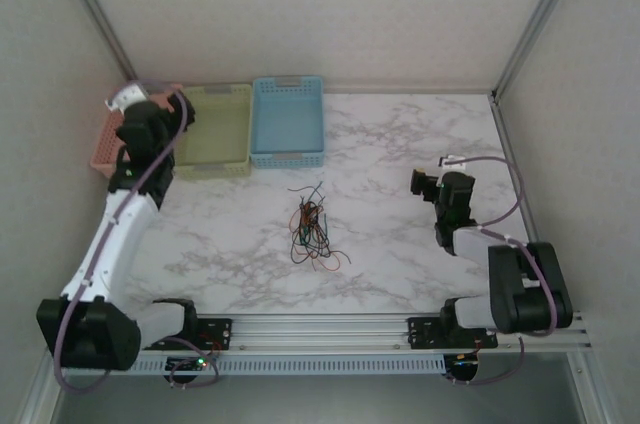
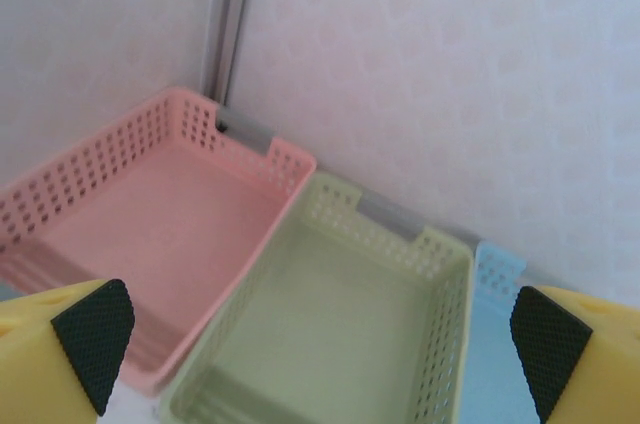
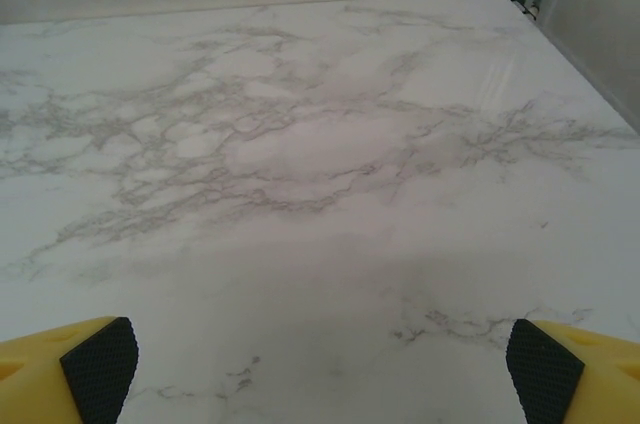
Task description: Untangle the cables
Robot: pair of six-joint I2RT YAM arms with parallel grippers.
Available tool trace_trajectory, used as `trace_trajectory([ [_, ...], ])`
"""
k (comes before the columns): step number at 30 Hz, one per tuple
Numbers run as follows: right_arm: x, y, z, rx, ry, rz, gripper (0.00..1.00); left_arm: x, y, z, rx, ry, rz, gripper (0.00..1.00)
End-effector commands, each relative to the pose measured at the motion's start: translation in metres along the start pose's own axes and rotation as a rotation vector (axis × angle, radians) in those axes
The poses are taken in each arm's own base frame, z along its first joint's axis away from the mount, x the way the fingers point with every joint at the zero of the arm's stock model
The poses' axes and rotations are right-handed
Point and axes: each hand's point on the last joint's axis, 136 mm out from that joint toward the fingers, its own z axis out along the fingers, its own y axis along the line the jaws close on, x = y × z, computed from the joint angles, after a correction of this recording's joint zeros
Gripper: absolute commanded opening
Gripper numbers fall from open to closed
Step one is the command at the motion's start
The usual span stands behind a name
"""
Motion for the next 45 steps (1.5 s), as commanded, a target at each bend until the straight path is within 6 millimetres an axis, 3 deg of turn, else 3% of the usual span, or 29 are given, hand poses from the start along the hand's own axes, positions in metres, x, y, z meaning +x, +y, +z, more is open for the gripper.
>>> trace_trajectory([
  [1, -0.014, -0.015, -0.012, 0.109, 0.096, 0.074, 0.99, 0.014, 0.007, 0.012, -0.083, 0.206, 0.051, 1.0],
  [2, -0.019, -0.023, -0.019, 0.153, 0.093, 0.13, 0.99, 0.015, 0.003, 0.019, -0.078, 0.247, 0.067, 1.0],
  [5, -0.043, -0.022, -0.038, 0.109, 0.035, 0.202, 0.99, 0.02, -0.001, 0.04, -0.073, 0.342, 0.075, 1.0],
  [8, -0.049, -0.051, -0.061, 0.262, 0.033, 0.392, 0.99, 0.032, 0.007, 0.069, -0.052, 0.457, 0.012, 0.99],
  [11, -0.057, -0.035, -0.065, 0.175, 0.106, 0.383, 0.96, 0.054, 0.019, 0.099, -0.08, 0.564, 0.018, 0.98],
  [15, -0.051, -0.013, -0.072, 0.056, 0.18, 0.399, 0.92, 0.085, 0.038, 0.133, -0.145, 0.674, 0.088, 0.95],
  [23, -0.033, -0.003, -0.071, 0.014, 0.235, 0.422, 0.92, 0.141, 0.064, 0.181, -0.186, 0.838, 0.104, 0.89],
  [29, -0.029, -0.004, -0.069, 0.024, 0.243, 0.422, 0.92, 0.17, 0.073, 0.194, -0.204, 0.898, 0.121, 0.87],
  [36, -0.025, -0.004, -0.067, 0.025, 0.25, 0.42, 0.92, 0.201, 0.063, 0.198, -0.146, 0.976, 0.116, 0.79],
  [45, -0.02, -0.004, -0.065, 0.028, 0.257, 0.425, 0.92, 0.219, 0.05, 0.198, -0.094, 1.031, 0.118, 0.51],
])
